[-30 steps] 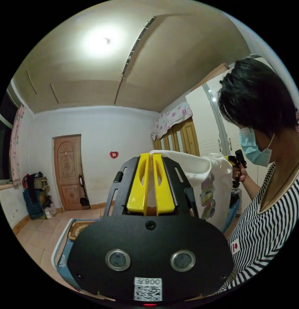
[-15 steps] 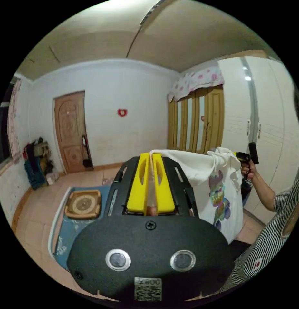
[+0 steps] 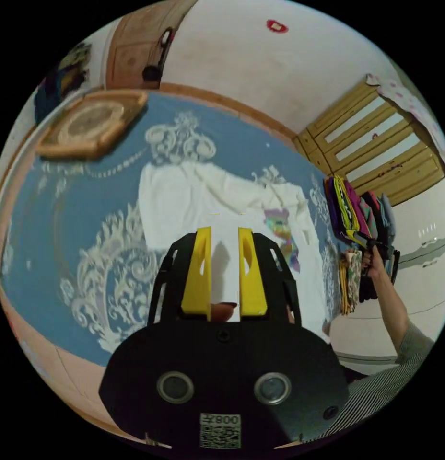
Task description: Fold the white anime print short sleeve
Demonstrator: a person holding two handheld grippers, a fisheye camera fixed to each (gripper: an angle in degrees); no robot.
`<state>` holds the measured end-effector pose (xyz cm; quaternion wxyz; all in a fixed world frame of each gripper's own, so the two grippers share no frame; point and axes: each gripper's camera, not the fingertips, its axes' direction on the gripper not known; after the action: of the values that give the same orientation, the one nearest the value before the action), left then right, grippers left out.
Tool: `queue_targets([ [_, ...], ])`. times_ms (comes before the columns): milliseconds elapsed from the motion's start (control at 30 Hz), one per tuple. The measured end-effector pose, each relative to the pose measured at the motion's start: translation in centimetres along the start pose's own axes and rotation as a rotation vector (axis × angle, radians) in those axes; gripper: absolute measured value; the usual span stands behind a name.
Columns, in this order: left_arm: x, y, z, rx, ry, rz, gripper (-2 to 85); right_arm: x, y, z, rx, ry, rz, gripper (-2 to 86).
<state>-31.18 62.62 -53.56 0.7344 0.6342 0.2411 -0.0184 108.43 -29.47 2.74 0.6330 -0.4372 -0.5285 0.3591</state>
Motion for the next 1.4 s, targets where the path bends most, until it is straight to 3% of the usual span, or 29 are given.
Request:
queue_targets([
  [167, -13.8, 11.4, 1.6, -0.032, 0.148, -0.193, 10.1, 6.4, 5.7, 5.7, -0.197, -0.056, -0.045, 2.5],
  [300, -22.6, 20.3, 1.1, -0.060, 0.211, -0.323, 12.0, 10.2, 10.1, 7.0, -0.243, -0.081, 0.015, 4.9],
  [500, -32.6, 27.0, 2.2, -0.105, 0.351, -0.422, 13.3, 15.8, 14.5, 8.7, -0.324, -0.061, 0.101, 6.8],
  [733, -40.9, 28.7, 5.1, -0.139, 0.539, -0.467, 13.2, 21.7, 16.7, 11.5, -0.376, -0.148, 0.187, 7.3],
  [900, -45.9, 29.6, 5.6, -0.137, 0.638, -0.501, 6.3, 25.8, 17.7, 12.8, -0.368, -0.260, 0.287, 6.5],
  [1100, -50.2, 31.8, 2.1, -0.079, 0.667, -0.496, 1.8, 29.3, 18.1, 13.0, -0.350, -0.391, 0.321, 2.2],
  [1400, -53.9, 34.2, -3.2, -0.013, 0.700, -0.429, 3.5, 32.4, 18.8, 8.6, -0.236, -0.547, 0.276, 0.7],
])
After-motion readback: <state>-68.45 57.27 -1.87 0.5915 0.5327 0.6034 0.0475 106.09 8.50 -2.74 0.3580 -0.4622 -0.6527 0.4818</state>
